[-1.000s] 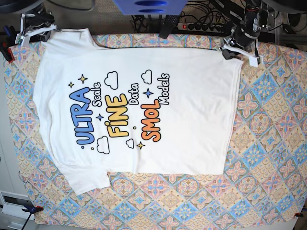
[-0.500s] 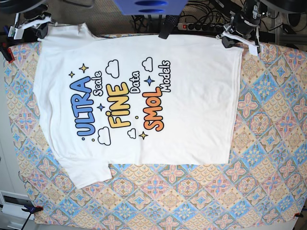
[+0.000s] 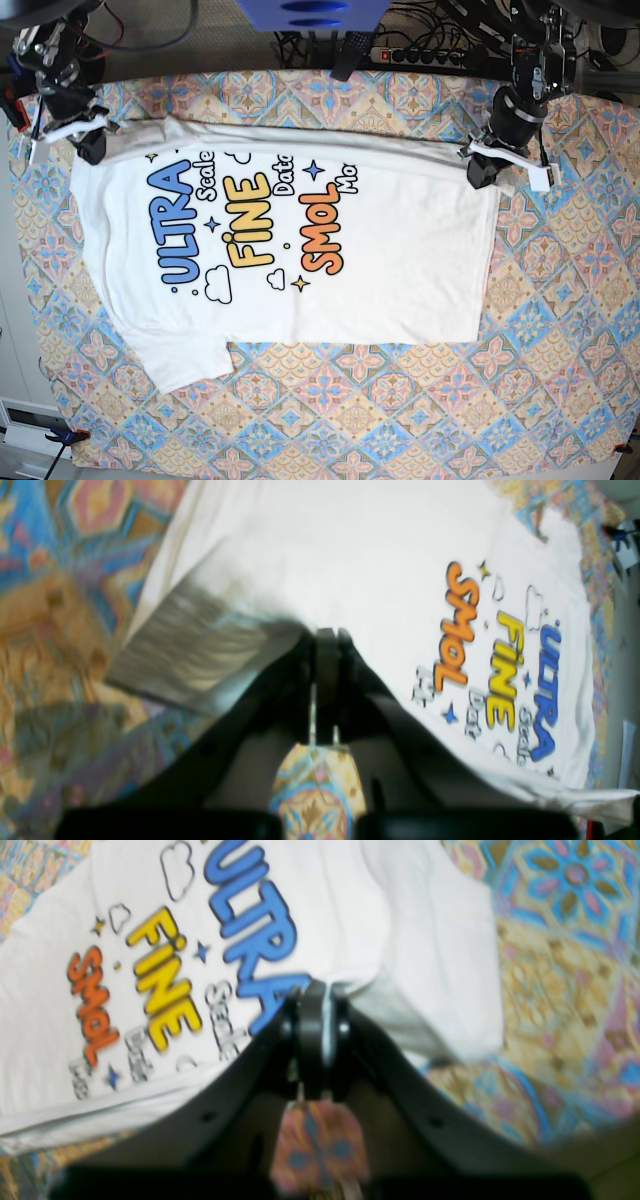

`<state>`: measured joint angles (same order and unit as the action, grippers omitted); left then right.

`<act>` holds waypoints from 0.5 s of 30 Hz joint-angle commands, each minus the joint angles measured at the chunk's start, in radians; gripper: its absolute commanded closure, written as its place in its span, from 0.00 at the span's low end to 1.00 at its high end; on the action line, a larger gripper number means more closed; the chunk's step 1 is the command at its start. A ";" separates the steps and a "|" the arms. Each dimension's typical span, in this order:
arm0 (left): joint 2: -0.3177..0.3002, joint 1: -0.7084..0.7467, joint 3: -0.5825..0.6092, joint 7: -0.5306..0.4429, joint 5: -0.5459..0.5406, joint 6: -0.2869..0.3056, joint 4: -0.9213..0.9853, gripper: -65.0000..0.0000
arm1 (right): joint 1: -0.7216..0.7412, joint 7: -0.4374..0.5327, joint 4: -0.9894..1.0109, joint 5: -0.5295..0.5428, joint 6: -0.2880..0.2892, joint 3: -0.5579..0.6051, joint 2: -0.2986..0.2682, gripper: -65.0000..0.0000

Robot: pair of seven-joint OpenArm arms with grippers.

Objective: Fold the T-shirt properly
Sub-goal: 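Pull both grasped shoulder corners toward the robot, sliding the shirt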

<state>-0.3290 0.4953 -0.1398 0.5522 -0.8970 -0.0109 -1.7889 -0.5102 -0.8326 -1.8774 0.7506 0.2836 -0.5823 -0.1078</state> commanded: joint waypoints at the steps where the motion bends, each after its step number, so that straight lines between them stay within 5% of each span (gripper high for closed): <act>1: -0.008 -0.028 -0.005 -0.013 -0.007 0.004 0.013 1.00 | 0.038 0.012 -0.015 0.020 0.012 -0.005 -0.014 1.00; 7: -0.008 -0.166 -0.004 -0.013 -0.007 0.006 0.165 1.00 | 0.207 -0.070 0.074 0.020 0.012 -0.003 -0.014 1.00; 15: -0.008 -0.312 0.009 -0.013 -0.007 0.006 0.318 1.00 | 0.394 -0.067 0.299 0.019 0.012 0.086 -0.017 0.99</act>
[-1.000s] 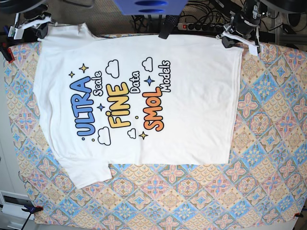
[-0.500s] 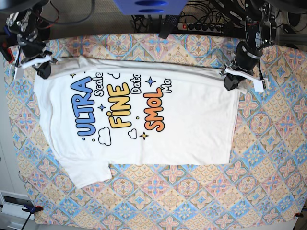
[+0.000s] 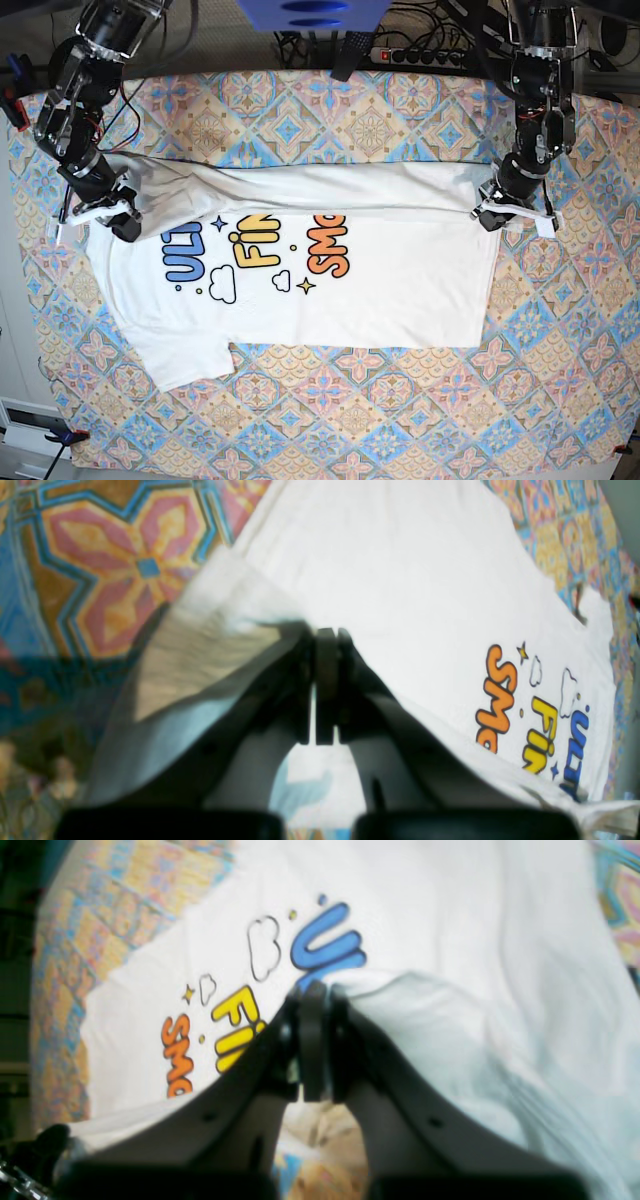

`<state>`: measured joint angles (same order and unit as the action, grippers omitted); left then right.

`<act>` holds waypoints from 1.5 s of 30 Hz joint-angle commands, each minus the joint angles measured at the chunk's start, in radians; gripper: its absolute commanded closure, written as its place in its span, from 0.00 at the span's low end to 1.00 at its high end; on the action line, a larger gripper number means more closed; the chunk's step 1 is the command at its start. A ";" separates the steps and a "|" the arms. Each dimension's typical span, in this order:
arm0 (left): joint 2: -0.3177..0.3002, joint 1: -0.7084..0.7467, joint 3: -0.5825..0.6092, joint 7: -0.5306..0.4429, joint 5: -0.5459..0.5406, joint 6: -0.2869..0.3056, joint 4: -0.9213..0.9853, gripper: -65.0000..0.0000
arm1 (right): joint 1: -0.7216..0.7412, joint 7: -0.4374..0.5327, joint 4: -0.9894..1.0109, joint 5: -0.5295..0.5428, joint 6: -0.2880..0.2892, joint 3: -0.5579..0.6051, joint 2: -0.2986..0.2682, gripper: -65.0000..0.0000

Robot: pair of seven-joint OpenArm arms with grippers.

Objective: Fold the T-shirt properly
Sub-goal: 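Pull both grasped shoulder corners toward the robot, sliding the shirt, then drag the shirt further toward the robot, then release both grippers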

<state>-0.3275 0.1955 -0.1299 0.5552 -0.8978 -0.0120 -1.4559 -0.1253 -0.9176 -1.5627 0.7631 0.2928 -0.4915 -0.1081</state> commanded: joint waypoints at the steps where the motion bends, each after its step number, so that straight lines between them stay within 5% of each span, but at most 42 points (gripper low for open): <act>1: -0.009 -0.029 0.014 -0.016 -0.007 0.007 0.002 1.00 | 0.031 0.018 0.012 0.006 0.003 0.003 -0.017 0.99; 6: -0.011 -0.058 0.057 -0.016 -0.007 0.007 0.013 0.97 | 0.106 0.018 0.101 0.006 0.003 0.020 -0.022 0.90; 10: -0.011 -0.057 0.057 -0.016 -0.016 0.007 0.008 0.77 | 0.103 0.016 0.092 0.006 0.003 0.020 -0.051 0.68; 14: -0.019 -0.029 0.040 -0.016 -0.017 0.005 -0.022 0.60 | 0.091 0.009 -0.002 0.009 0.003 0.018 -0.072 0.56; 24: -0.009 0.181 -0.132 0.116 -0.017 0.005 -0.239 0.55 | -0.184 0.013 -0.242 0.011 0.003 0.012 -0.077 0.56; 45: 0.078 0.088 -0.135 0.118 -0.007 0.007 0.065 0.55 | -0.258 0.032 -0.057 0.008 0.000 -0.016 -0.069 0.55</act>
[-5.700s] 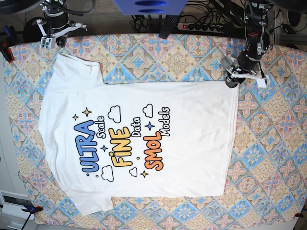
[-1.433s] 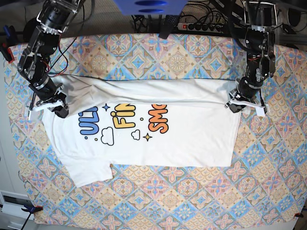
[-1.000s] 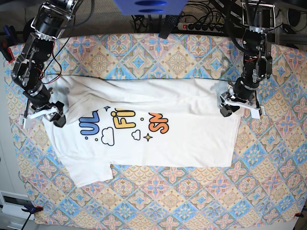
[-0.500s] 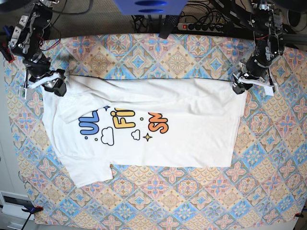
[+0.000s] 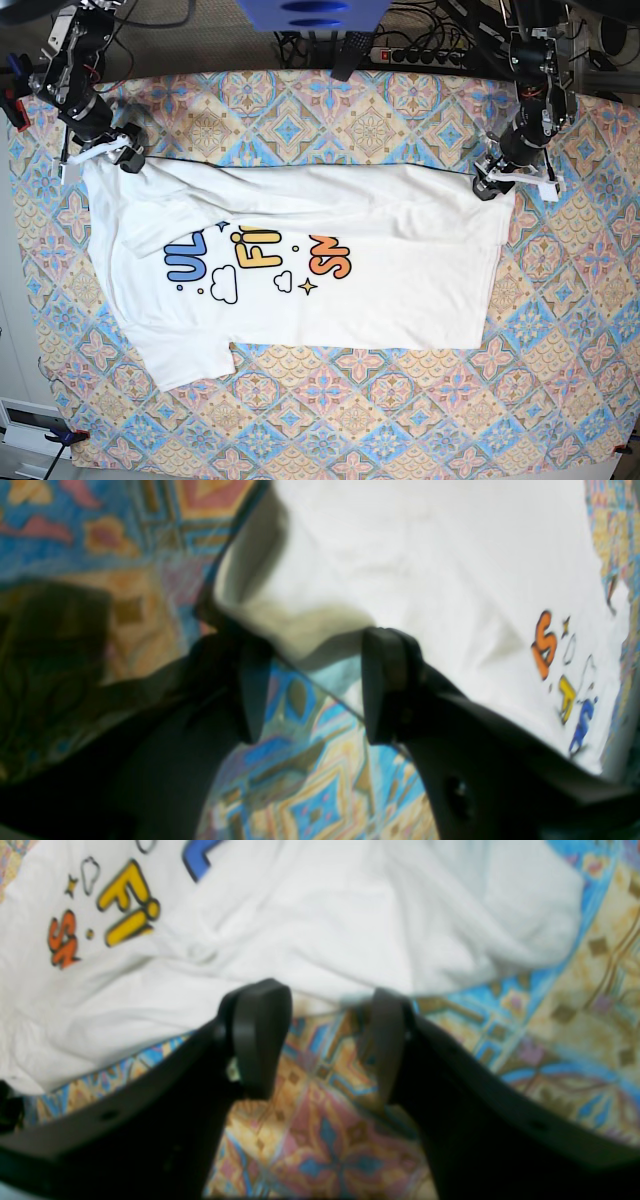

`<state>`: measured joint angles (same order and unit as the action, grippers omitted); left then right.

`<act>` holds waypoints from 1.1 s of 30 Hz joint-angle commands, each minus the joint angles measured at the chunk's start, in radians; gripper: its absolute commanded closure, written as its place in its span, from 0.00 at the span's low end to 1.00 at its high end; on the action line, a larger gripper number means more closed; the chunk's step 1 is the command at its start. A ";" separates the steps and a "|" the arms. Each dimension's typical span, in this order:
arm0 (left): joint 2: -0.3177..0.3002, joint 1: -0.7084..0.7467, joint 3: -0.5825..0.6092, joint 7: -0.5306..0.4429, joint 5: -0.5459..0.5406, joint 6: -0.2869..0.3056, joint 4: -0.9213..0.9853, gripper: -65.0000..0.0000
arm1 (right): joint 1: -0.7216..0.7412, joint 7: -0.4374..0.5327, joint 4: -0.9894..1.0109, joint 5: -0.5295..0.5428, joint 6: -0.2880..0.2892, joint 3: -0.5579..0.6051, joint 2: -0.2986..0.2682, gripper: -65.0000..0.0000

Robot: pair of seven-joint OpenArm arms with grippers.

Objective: Fold the T-shirt properly
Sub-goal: 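Drag the shirt further toward the robot, then release both grippers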

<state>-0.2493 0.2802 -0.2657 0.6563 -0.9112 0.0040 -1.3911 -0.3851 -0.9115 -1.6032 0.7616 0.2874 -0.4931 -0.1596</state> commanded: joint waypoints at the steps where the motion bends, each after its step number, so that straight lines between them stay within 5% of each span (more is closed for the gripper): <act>1: 0.000 -0.006 0.001 0.016 0.007 -0.009 0.012 0.55 | 0.002 0.033 -0.004 0.009 0.005 -0.025 -0.016 0.55; 3: 0.001 -0.020 0.001 0.016 0.007 -0.008 0.029 0.61 | 0.002 0.041 0.024 0.009 0.005 -0.048 -0.004 0.55; 8: 0.003 -0.022 0.003 0.016 0.007 -0.006 0.031 1.00 | 0.044 0.039 0.091 0.009 0.005 -0.094 -0.002 0.51; 29: -0.002 -0.014 0.003 0.016 0.007 -0.006 0.031 1.00 | 0.214 0.090 0.352 0.008 0.005 -0.095 -0.005 0.49; 33: -0.002 -0.012 0.003 0.016 0.007 -0.006 0.031 1.00 | 0.214 0.118 0.383 0.008 0.006 -0.094 -0.010 0.58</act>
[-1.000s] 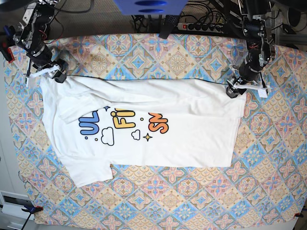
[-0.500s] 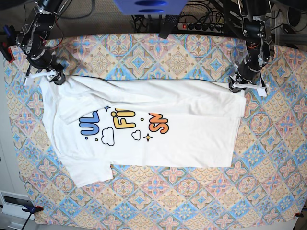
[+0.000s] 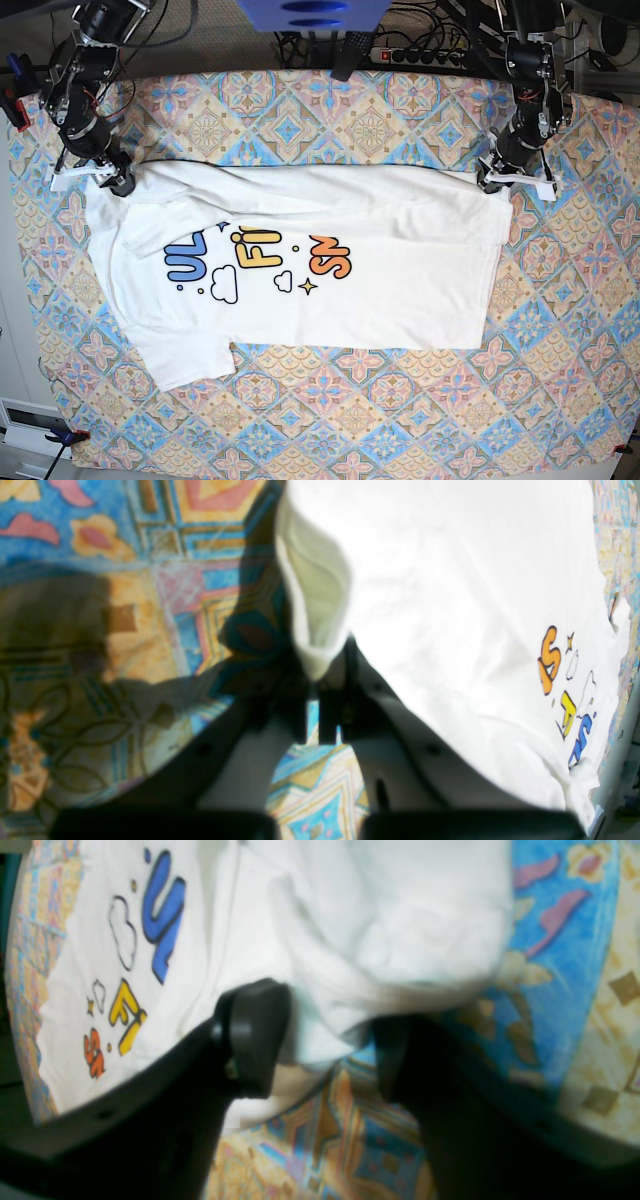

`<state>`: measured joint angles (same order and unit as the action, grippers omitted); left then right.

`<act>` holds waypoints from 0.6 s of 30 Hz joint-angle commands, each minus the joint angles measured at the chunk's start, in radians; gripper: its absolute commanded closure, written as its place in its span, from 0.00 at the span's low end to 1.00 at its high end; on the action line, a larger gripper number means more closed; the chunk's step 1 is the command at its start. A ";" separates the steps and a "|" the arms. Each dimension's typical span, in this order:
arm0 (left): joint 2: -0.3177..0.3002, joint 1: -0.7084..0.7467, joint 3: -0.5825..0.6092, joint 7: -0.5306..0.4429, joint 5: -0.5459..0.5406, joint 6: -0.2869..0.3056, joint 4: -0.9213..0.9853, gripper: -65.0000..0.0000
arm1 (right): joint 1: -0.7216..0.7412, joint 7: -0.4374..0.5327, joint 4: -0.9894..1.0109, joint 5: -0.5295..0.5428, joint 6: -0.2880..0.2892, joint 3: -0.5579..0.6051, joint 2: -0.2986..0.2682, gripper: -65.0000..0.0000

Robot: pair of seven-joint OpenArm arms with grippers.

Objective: Fold the T-shirt properly
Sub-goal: 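Drag the shirt further toward the robot, then release both grippers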

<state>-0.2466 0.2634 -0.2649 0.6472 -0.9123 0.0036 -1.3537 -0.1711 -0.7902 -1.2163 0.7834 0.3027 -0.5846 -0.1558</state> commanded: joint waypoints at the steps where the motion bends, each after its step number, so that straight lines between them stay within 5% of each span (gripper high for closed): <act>1: -0.004 0.004 0.002 0.026 0.008 -0.006 -0.007 1.00 | 0.000 -0.004 -0.003 -0.014 -0.009 -0.002 -0.014 0.63; 6: -0.006 0.027 0.002 0.027 0.008 -0.006 -0.025 1.00 | -0.011 -0.010 -0.012 -0.014 -0.007 -0.030 -0.015 0.97; 18: -0.029 0.231 0.000 0.027 0.008 -0.006 -0.211 1.00 | -0.196 -0.013 -0.153 -0.014 -0.007 -0.079 -0.015 0.98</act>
<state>-0.2634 0.4847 -0.2588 0.6830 -0.9028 -0.0040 -1.5467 -0.3630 -0.8173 -1.3499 0.7620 0.2947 -0.6552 -0.1524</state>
